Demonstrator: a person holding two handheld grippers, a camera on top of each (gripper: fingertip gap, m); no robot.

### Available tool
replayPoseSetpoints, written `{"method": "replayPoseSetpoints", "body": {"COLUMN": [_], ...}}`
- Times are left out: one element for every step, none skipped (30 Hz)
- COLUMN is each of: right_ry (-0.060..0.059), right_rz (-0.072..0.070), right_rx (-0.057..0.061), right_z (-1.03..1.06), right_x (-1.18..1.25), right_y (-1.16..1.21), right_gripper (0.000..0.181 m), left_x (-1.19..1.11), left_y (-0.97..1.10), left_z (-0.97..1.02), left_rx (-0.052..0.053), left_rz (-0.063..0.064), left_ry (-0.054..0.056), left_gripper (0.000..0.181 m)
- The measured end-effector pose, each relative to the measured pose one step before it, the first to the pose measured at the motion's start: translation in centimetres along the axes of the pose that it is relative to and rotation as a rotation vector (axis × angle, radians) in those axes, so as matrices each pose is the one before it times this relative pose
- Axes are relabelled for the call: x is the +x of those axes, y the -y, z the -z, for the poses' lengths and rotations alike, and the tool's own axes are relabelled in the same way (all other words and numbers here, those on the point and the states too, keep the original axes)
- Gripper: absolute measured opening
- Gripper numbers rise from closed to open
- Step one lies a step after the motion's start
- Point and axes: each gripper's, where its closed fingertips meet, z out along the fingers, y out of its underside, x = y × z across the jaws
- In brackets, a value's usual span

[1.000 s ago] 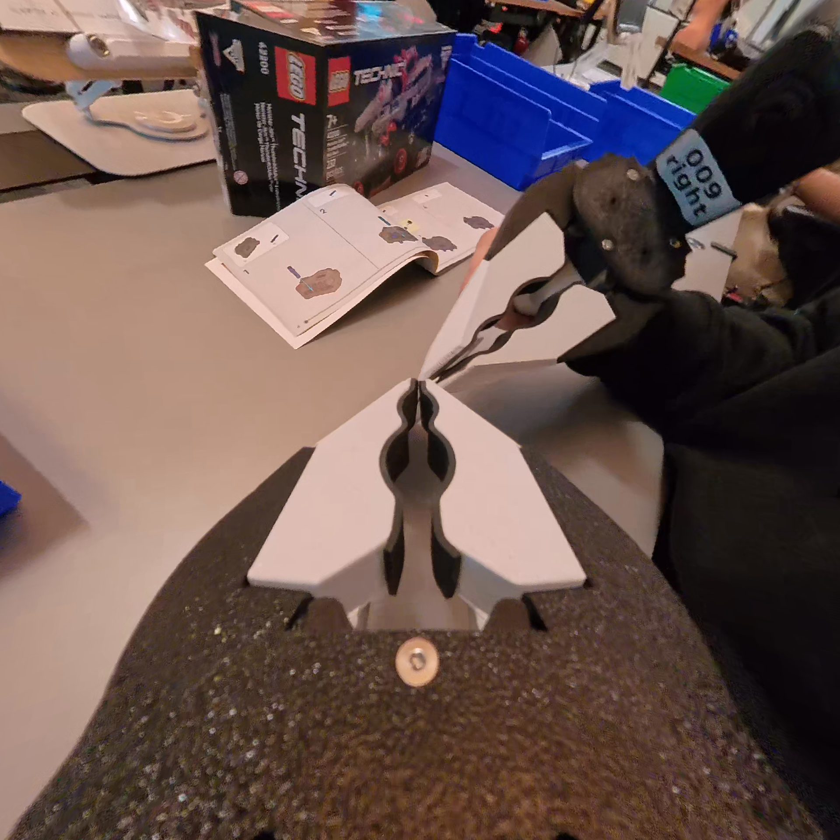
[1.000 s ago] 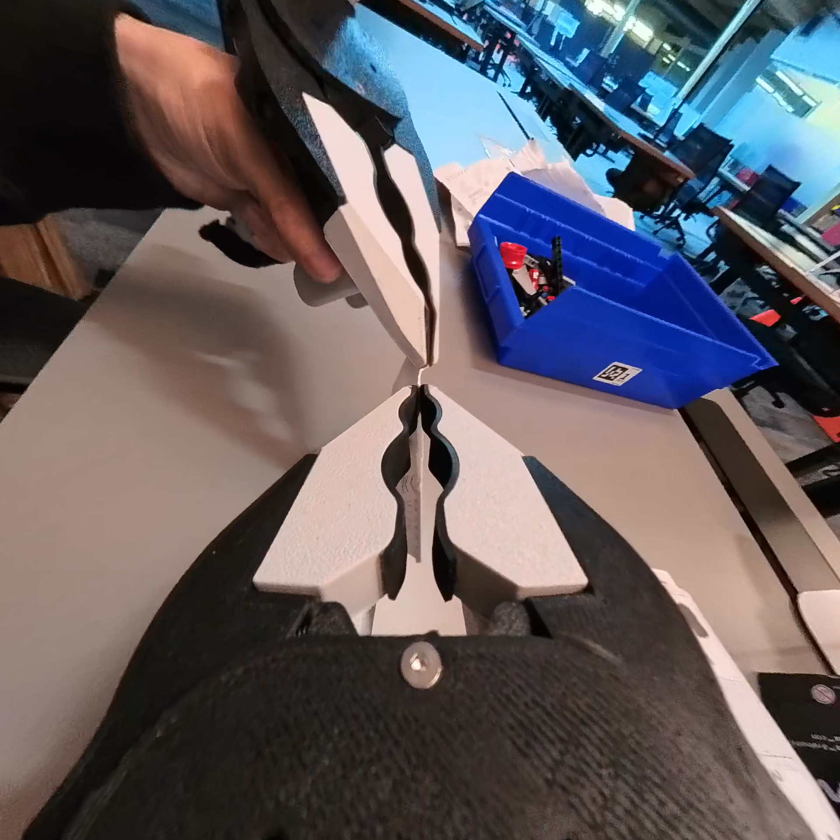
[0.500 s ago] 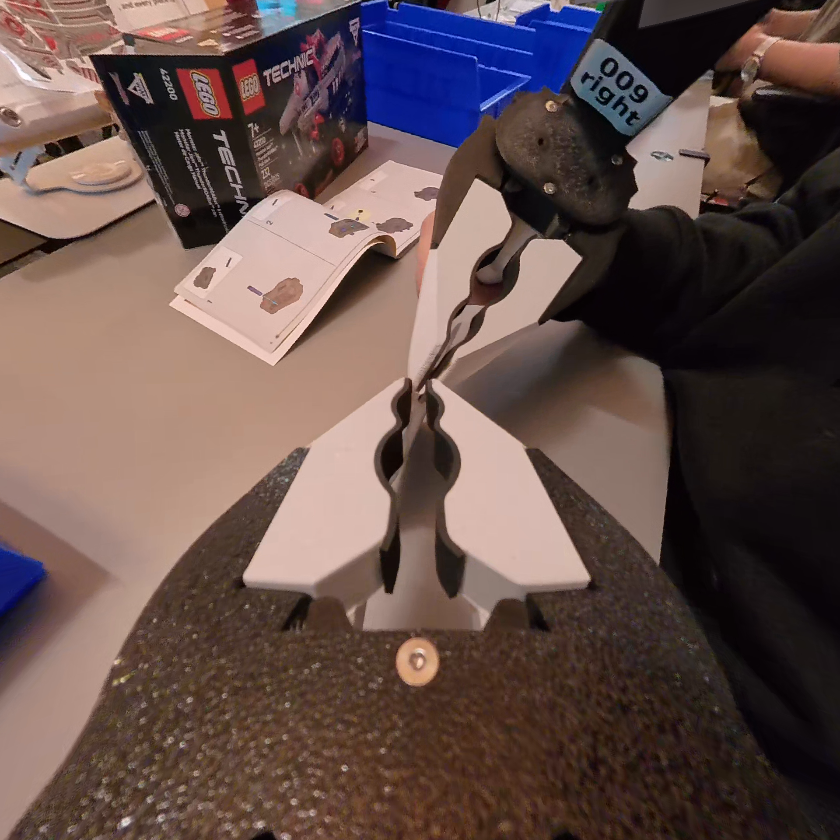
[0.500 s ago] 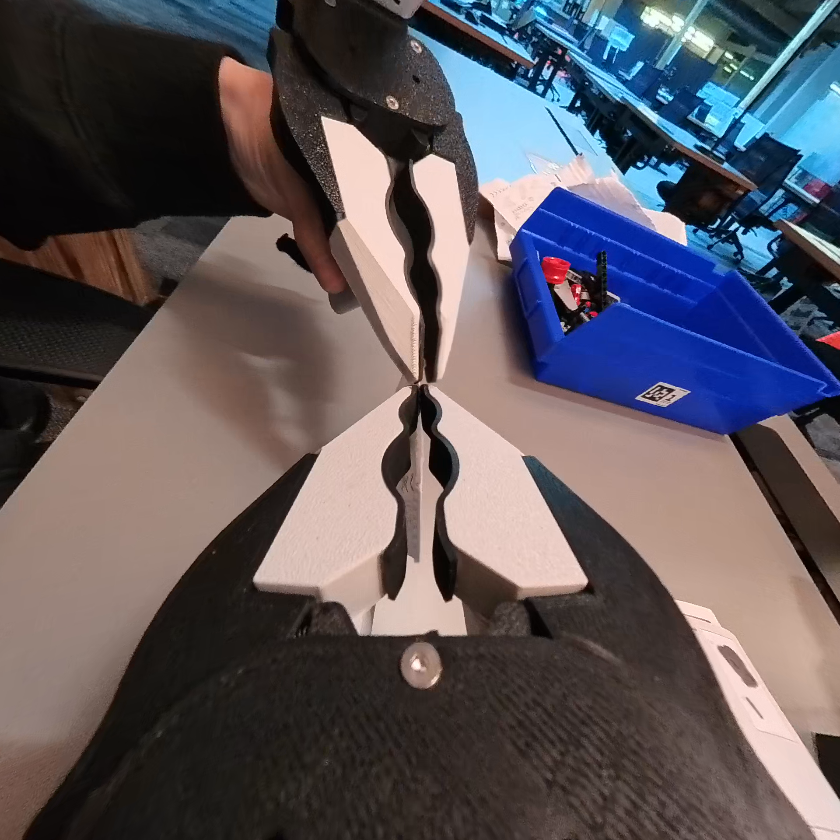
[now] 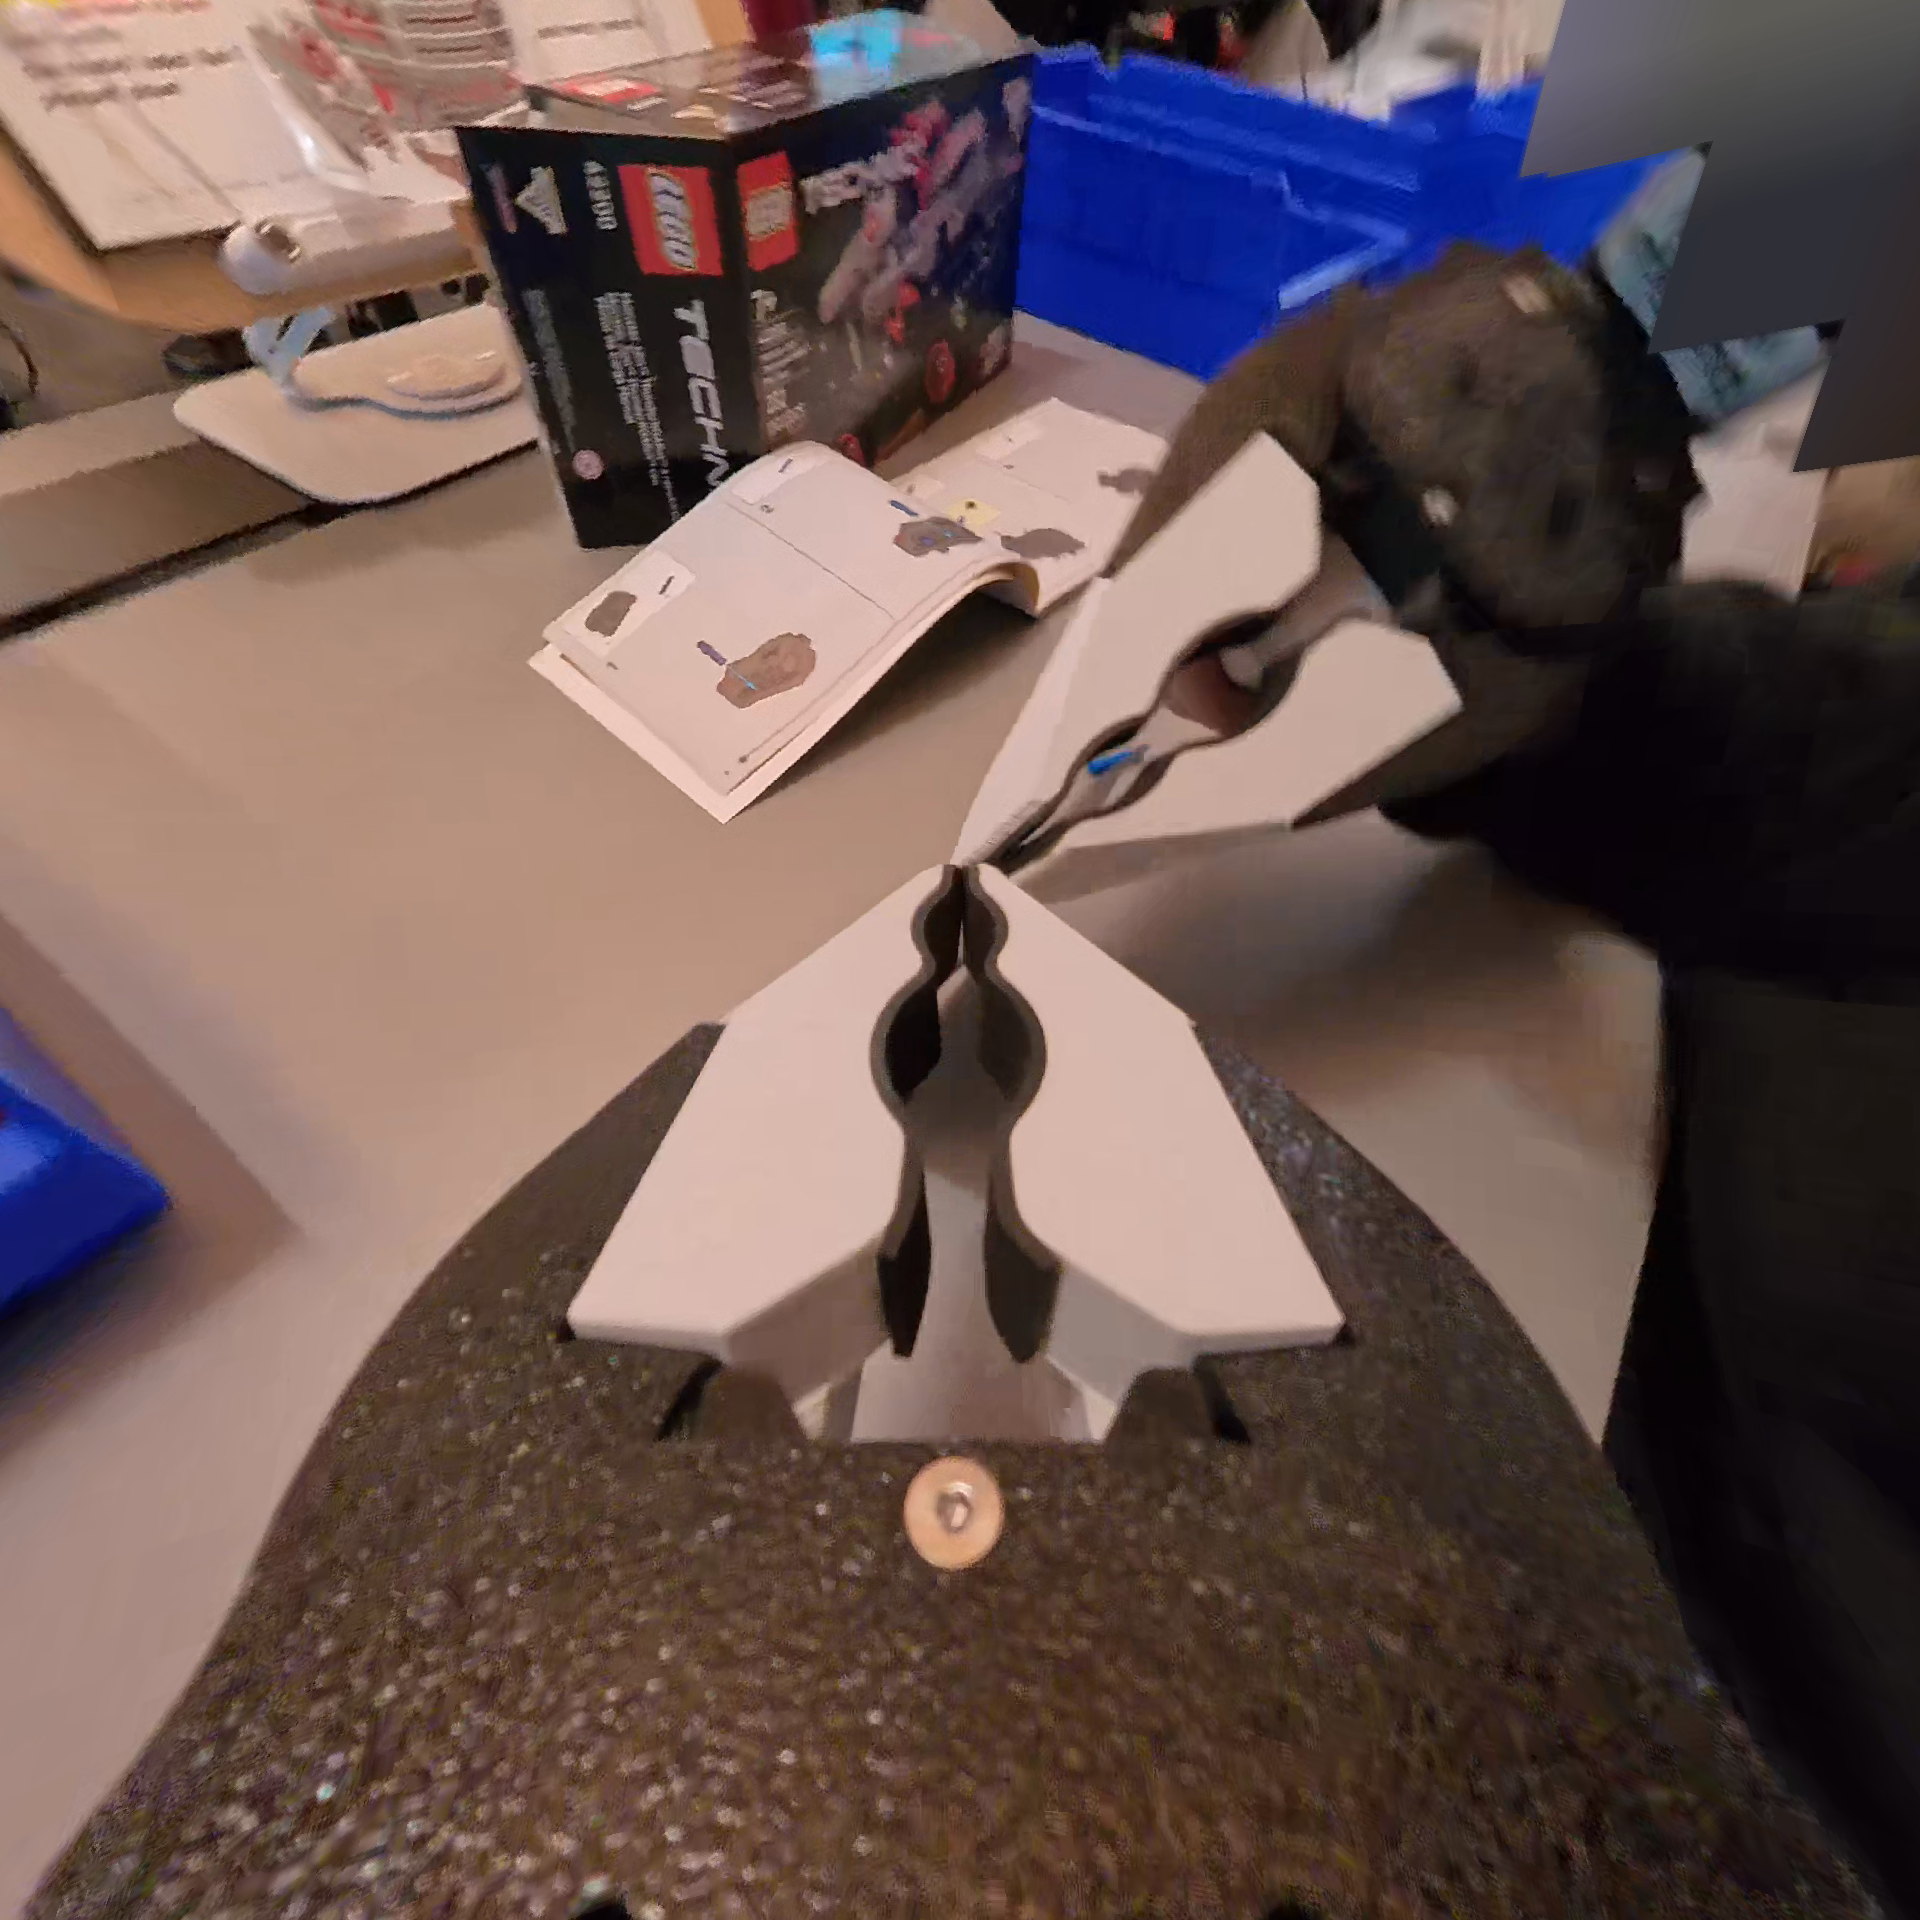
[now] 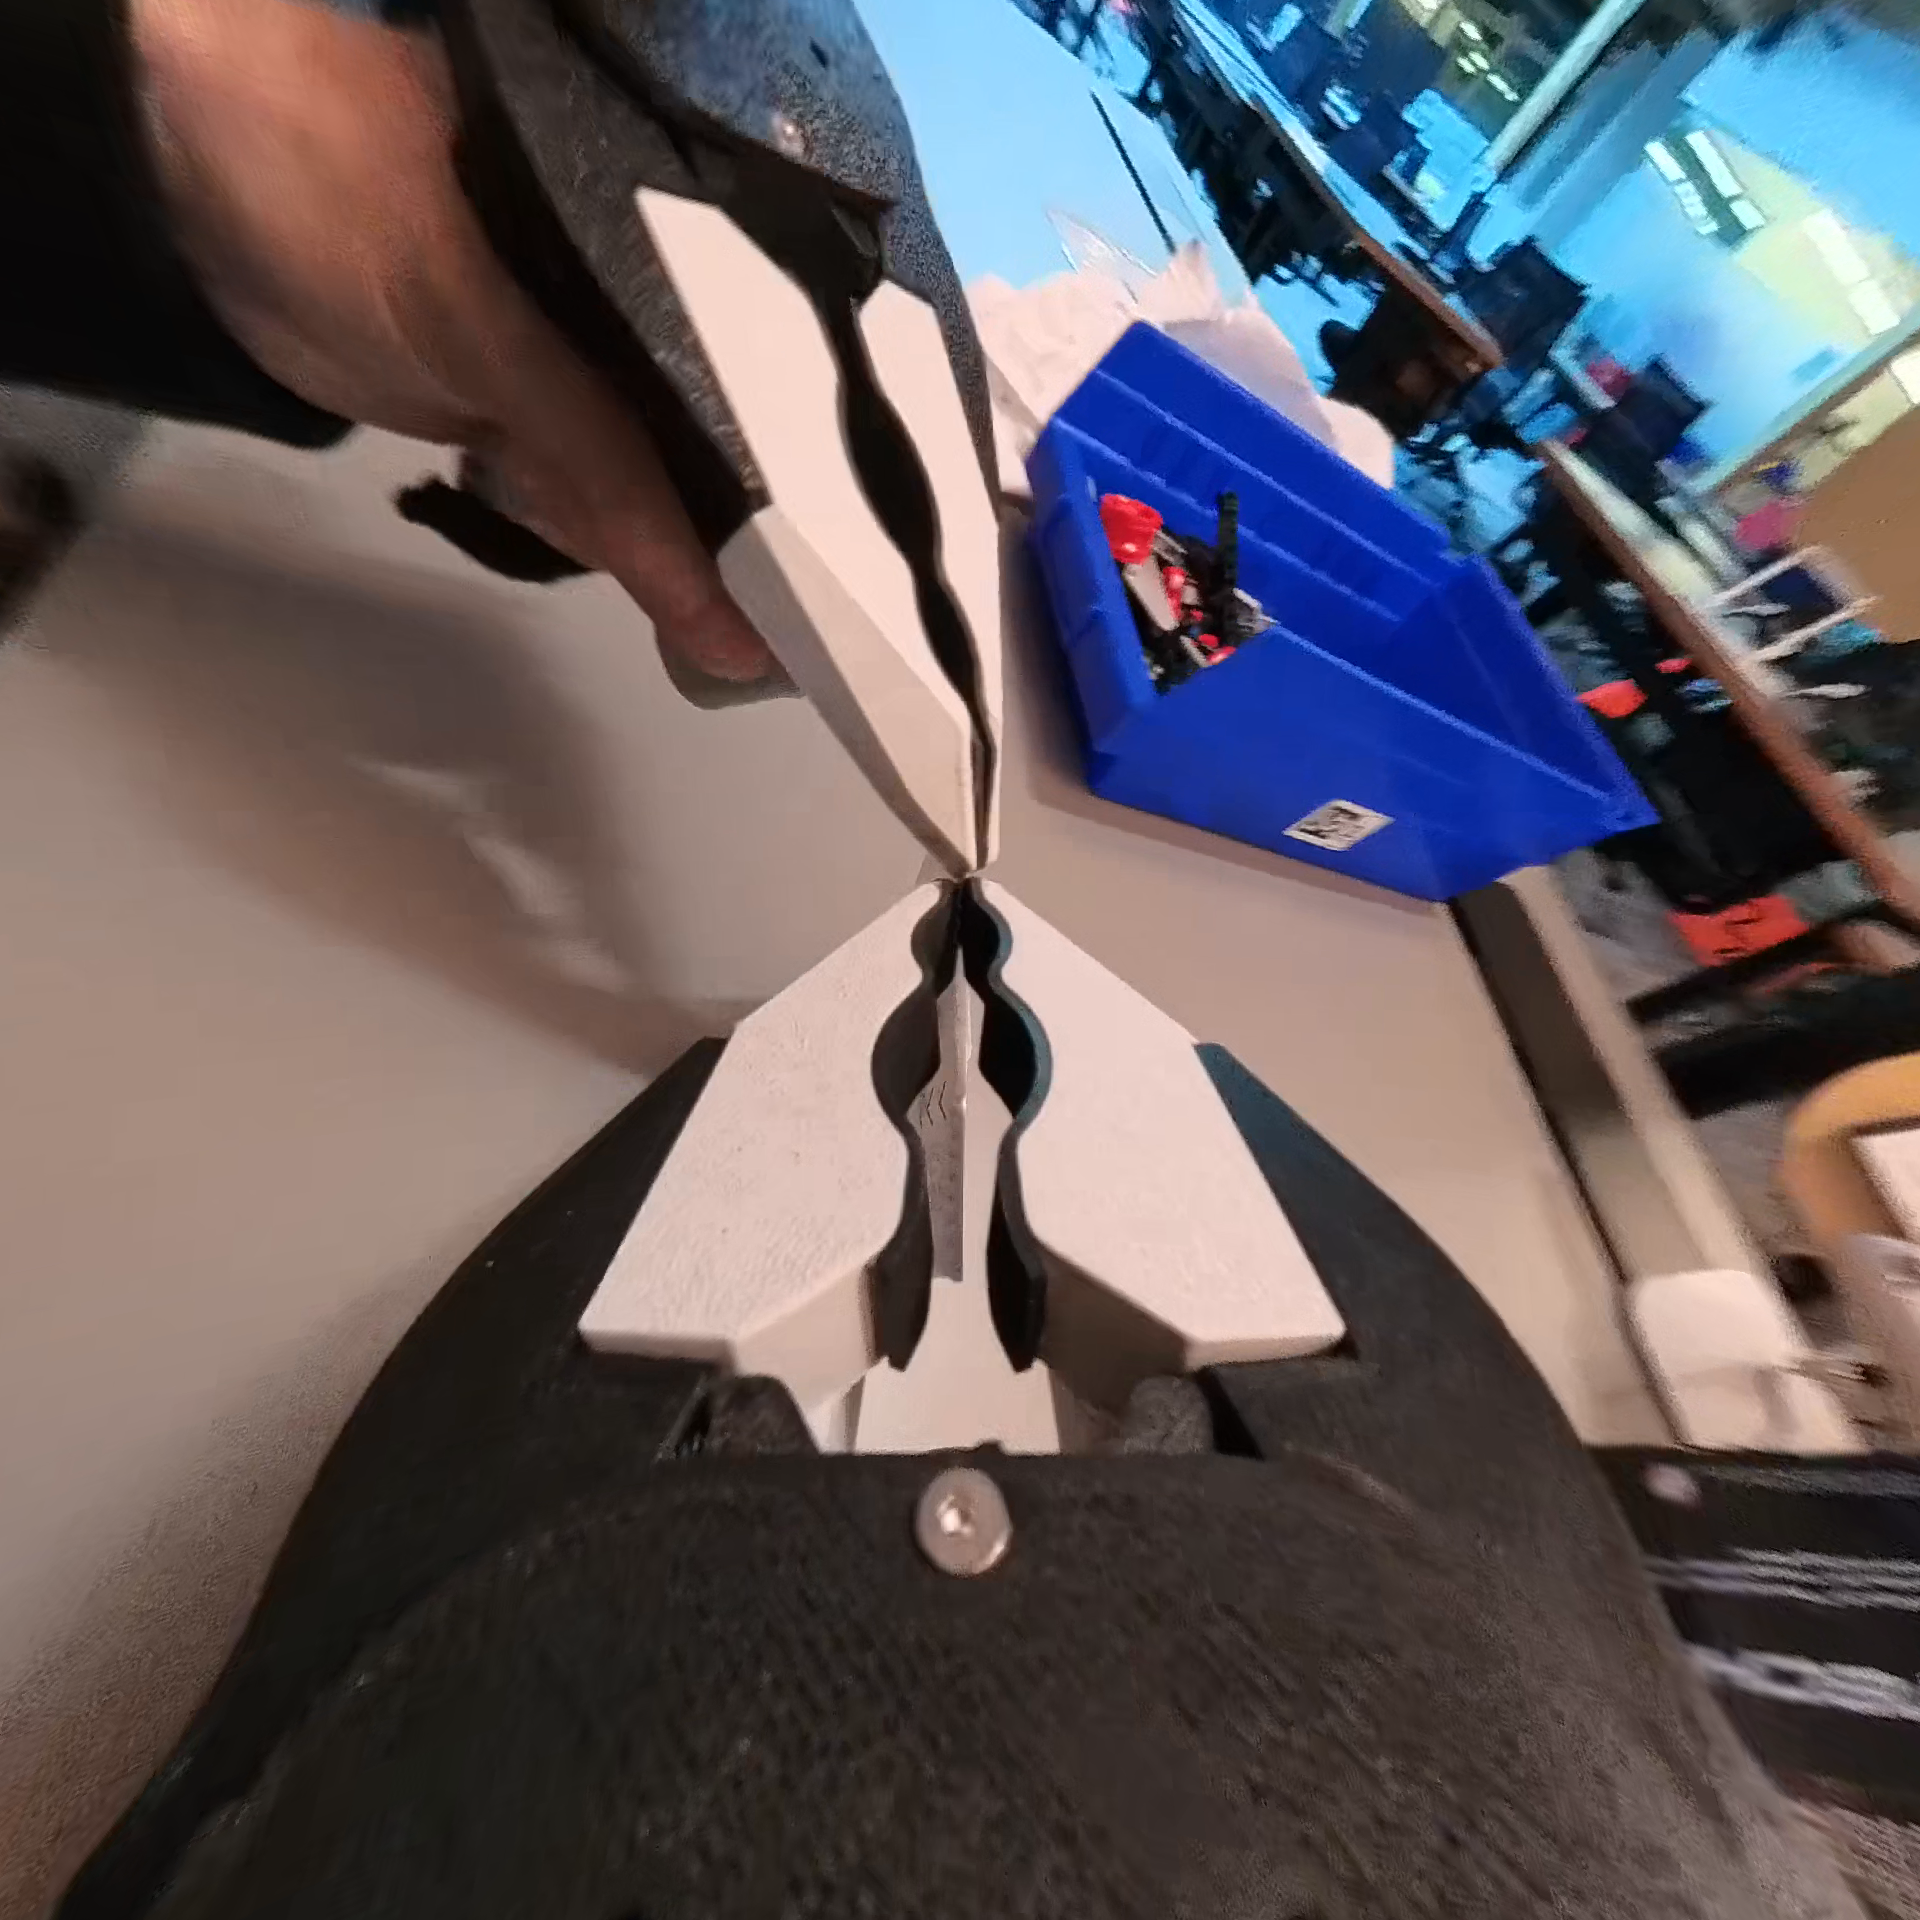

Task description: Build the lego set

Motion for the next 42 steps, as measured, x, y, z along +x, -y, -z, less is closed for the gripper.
{"method": "replayPoseSetpoints", "body": {"right_ry": [-0.036,-0.0233,-0.0105,0.0371,0.0354,-0.0238,-0.0018,0.014,0.0262,0.0316,0.0083,-0.0036,0.0015,-0.0103,-0.0257,-0.009,0.0142,0.0068,-0.018,-0.0188,-0.0081,0.0024,-0.0009,0.0039,-0.0024,-0.0056,-0.0007,-0.01,-0.0254,-0.0044,0.0075,-0.0358,-0.0627,-0.024,-0.0168,-0.0157,-0.0115,0.0132,0.0079,-0.0059,-0.0141,-0.0036], "right_rz": [0.0579,0.0461,0.0256,0.008,-0.0163,0.0069,0.0122,-0.0181,-0.027,-0.0216,-0.0294,-0.0324,-0.0322,-0.0336,-0.0321,-0.0302,-0.0373,-0.0314,-0.01,0.0042,0.0055,0.0083,0.0167,0.0219,0.0168,0.0117,0.0129,0.0238,0.0319,0.0291,0.0255,0.0537,0.0578,0.0364,0.0049,0.0106,0.0294,0.0186,-0.0123,-0.0045,0.0126,0.0047], "right_rx": [-0.0294,-0.0264,-0.0133,0.031,0.0353,0.0157,-0.0238,0.0079,0.0353,0.042,0.0266,0.023,0.0151,0.0174,0.0297,0.0311,0.0127,-0.0048,0.0,-0.0072,-0.0269,-0.0302,-0.0103,0.0061,0.0131,0.0142,0.0018,0.002,0.0162,0.0068,-0.0232,-0.0262,-0.0305,-0.029,-0.0047,-0.0104,-0.0114,0.0134,0.0254,0.0133,-0.005,-0.0013], "right_z": [-0.139,-0.117,-0.07,0.066,0.168,0.105,-0.075,-0.128,-0.058,0.051,0.126,0.202,0.198,0.237,0.3,0.274,0.122,-0.002,-0.043,-0.075,-0.173,-0.204,-0.16,-0.078,0.01,0.072,0.032,0.055,0.14,0.074,-0.044,-0.059,-0.028,-0.156,-0.156,-0.144,-0.055,0.131,0.271,0.189,0.02,-0.105], "right_x": [0.175,0.068,-0.042,-0.72,-0.783,-0.046,-0.138,-0.164,-0.214,-0.245,0.141,0.331,0.267,0.423,0.579,0.317,0.01,0.115,0.357,0.292,0.123,-0.044,-0.054,-0.197,-0.086,-0.005,-0.038,0.061,0.19,-0.107,-0.254,0.199,0.574,0.093,0.002,-0.019,-0.077,-0.381,-0.313,-0.076,0.128,0.071], "right_y": [-0.186,-0.172,-0.07,0.555,0.71,0.441,-0.258,-0.01,0.326,0.513,0.348,0.27,0.056,-0.026,0.061,0.057,-0.162,-0.342,-0.21,-0.201,-0.448,-0.491,-0.179,0.118,0.294,0.323,0.108,0.078,0.361,0.311,-0.022,-0.036,-0.049,-0.081,0.125,-0.096,-0.153,0.256,0.511,0.337,-0.012,-0.093], "right_gripper": [0.0,0.0,0.0,0.0,0.0,0.0,0.0,0.0,0.0,0.0,0.0,0.0,0.0,0.0,0.0,0.0,0.002,0.007,0.012,0.017,0.026,0.026,0.023,0.017,0.009,0.005,0.002,0.002,0.001,0.0,0.0,0.0,0.0,0.0,0.0,0.0,0.0,0.0,0.0,0.0,0.0,0.0], "left_x": [-0.238,-0.175,-0.351,-1.152,-1.716,-0.586,0.637,0.193,-0.044,0.151,0.147,0.039,-0.078,0.09,0.375,0.421,0.492,0.586,0.552,0.6,0.594,0.423,0.369,0.433,0.243,0.051,0.058,-0.015,-0.082,-0.292,-0.995,-1.458,-1.011,-0.379,-0.273,-0.566,-0.912,-1.704,-2.466,-1.809,-0.324,0.45], "left_y": [-0.015,-0.044,-0.081,-0.197,0.002,0.737,0.849,0.033,-0.259,-0.052,0.147,0.198,0.189,0.101,0.143,0.217,0.088,0.027,0.153,0.217,0.179,0.211,0.228,0.127,0.076,0.053,0.003,0.031,0.066,0.09,0.151,0.029,-0.124,0.097,0.118,-0.005,0.019,0.21,0.337,0.383,0.762,0.65], "left_z": [-0.113,-0.099,-0.031,0.186,0.542,0.664,0.507,0.133,-0.065,-0.135,-0.097,-0.03,0.026,0.005,-0.03,-0.058,-0.113,-0.151,-0.141,-0.109,-0.094,-0.061,-0.019,-0.018,-0.021,-0.008,0.012,0.023,0.049,0.085,0.284,0.455,0.366,0.163,0.014,0.047,0.161,0.452,0.783,0.686,0.541,0.413], "left_rx": [0.0277,0.0238,0.018,0.01,0.0193,0.0479,0.0273,-0.0303,-0.0459,-0.0221,0.002,0.0131,0.0155,0.0096,0.0105,0.0125,-0.0022,-0.0112,-0.0057,-0.0049,-0.0106,-0.0075,-0.0039,-0.0083,-0.0079,-0.0043,-0.0047,-0.0008,0.0033,0.005,0.0096,-0.0008,-0.0104,0.009,0.0118,0.0033,-0.0001,0.0116,0.0179,0.0211,0.046,0.0368], "left_rz": [0.0654,0.0626,0.0602,0.0393,0.0337,0.0721,0.0344,-0.056,-0.0815,-0.034,0.0091,0.0212,0.0224,0.021,0.0188,0.014,0.0067,-0.0052,-0.0159,-0.0178,-0.0126,-0.0122,-0.012,-0.0065,-0.0047,-0.0069,-0.0039,0.0011,0.0003,0.0002,-0.0029,-0.0113,-0.0015,0.0301,0.0351,0.0154,0.0062,-0.0031,-0.013,0.0094,0.0485,0.0614], "left_ry": [0.0,-0.0037,0.0082,0.0564,0.0732,-0.0118,-0.0567,0.0133,0.0343,0.0034,-0.0148,-0.0166,-0.009,-0.0161,-0.0285,-0.0233,-0.0213,-0.0204,-0.0111,-0.0139,-0.0183,-0.0099,-0.0107,-0.02,-0.0115,-0.0015,-0.0056,-0.0011,0.0046,0.0193,0.0642,0.0863,0.0482,0.0075,0.0074,0.0307,0.0492,0.0891,0.116,0.052,-0.0468,-0.0804], "left_gripper": [0.0,0.0,0.0,0.0,0.0,0.0,0.0,0.0,0.0,0.0,0.0,0.0,0.0,0.0,0.0,0.0,0.0,0.0,0.0,0.0,0.0,0.0,0.0,0.0,0.0,0.0,0.0,0.0,0.0,0.0,0.0,0.0,0.0,0.0,0.0,0.0,0.0,0.0,0.0,0.0,0.0,0.0]}}
